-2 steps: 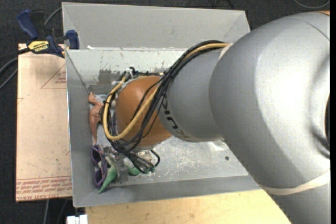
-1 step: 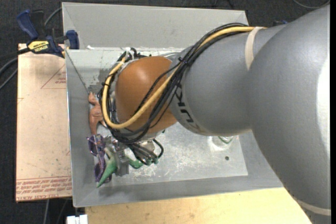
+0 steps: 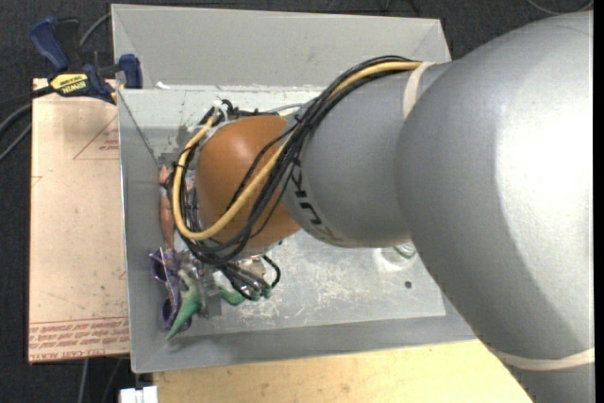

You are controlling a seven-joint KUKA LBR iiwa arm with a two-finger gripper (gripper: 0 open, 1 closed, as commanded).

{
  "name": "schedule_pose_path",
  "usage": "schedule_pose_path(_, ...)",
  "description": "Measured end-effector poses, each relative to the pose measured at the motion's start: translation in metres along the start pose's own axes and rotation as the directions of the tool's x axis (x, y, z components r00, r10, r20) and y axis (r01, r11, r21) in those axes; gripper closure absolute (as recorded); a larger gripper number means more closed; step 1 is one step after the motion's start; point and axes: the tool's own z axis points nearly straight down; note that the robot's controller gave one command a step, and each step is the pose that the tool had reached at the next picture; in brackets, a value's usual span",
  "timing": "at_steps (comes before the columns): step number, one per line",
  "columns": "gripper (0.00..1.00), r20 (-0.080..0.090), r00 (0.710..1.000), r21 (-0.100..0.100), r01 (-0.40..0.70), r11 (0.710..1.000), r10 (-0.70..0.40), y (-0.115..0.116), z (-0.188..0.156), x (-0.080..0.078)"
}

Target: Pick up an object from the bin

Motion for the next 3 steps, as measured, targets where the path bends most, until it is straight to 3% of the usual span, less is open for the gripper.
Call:
schedule_pose_path(1, 1.0, -0.008, 1.0, 0.001, -0.018, 1.0, 0.018, -0.002, -0.068, -0.006)
schedule_pose_path(2, 1.0, 0.004, 0.999, -0.001, -0.036, 0.999, 0.036, -0.012, -0.093, -0.023)
schedule_pose_path(3, 1.0, -0.005, 1.0, 0.001, -0.031, 1.0, 0.031, -0.009, -0.169, -0.022)
